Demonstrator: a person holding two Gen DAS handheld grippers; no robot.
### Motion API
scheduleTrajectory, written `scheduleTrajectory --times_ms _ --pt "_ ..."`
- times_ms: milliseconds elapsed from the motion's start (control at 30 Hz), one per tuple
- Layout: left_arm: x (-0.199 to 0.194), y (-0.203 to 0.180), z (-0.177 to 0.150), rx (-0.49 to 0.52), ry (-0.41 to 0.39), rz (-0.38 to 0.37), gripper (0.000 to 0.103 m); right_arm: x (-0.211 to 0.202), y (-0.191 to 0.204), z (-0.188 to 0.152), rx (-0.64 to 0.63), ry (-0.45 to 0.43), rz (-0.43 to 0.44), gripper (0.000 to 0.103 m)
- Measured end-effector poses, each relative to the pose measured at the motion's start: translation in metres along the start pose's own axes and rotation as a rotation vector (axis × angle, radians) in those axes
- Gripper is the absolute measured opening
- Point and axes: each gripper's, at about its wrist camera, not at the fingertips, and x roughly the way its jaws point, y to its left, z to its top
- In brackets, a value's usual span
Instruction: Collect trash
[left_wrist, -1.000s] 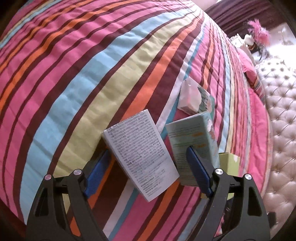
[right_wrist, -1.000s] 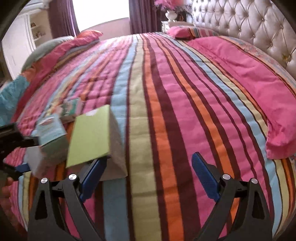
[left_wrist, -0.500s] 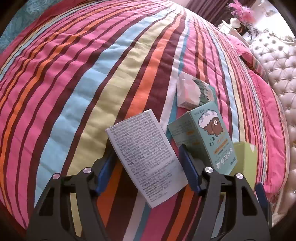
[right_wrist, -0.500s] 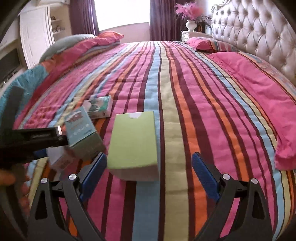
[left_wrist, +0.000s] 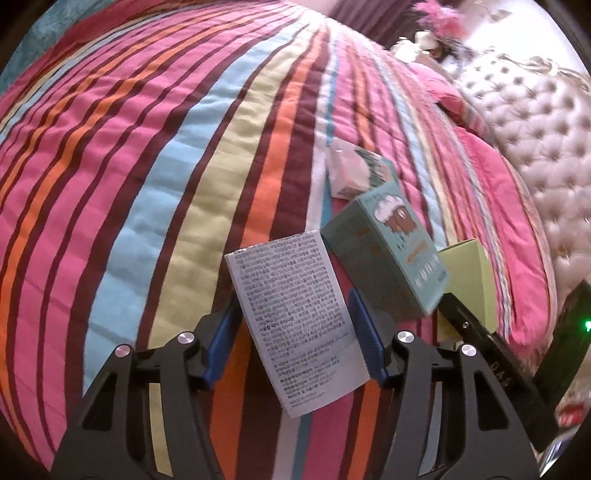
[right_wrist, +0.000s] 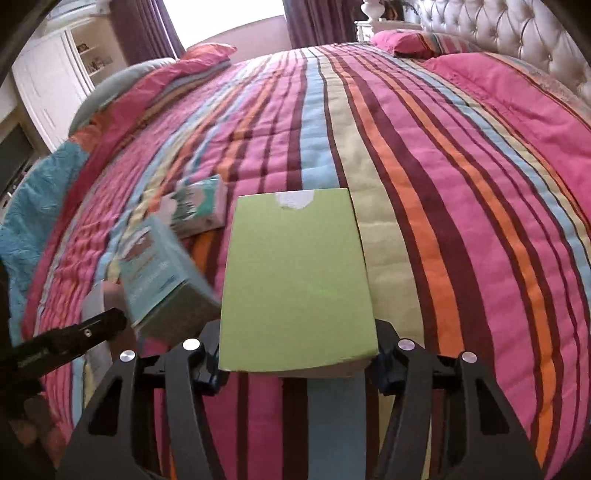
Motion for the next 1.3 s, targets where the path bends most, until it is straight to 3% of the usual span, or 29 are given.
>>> scheduleTrajectory --times_ms 233,433,933,1300 --pt "-0.032 0.008 -0.022 0.02 -0.032 -0.076 0.058 -0.034 -0.004 -0.03 0.08 -0.021 0.09 0.055" --pt "-0.074 0.006 -0.052 0.124 -0.081 -0.089 0.058 -0.072 0.01 -0.059 0.063 -0.044 0.134 0.055" --pt "-0.138 0.043 -0.114 0.152 -0.094 -0.155 0.058 -0.132 0.054 -0.128 -0.005 -0.03 0.167 0.055" --pt "-0.171 0.055 -0.168 0.238 -0.068 -0.188 0.058 -0.163 0.073 -0.169 -0.036 -0.014 0.204 0.055"
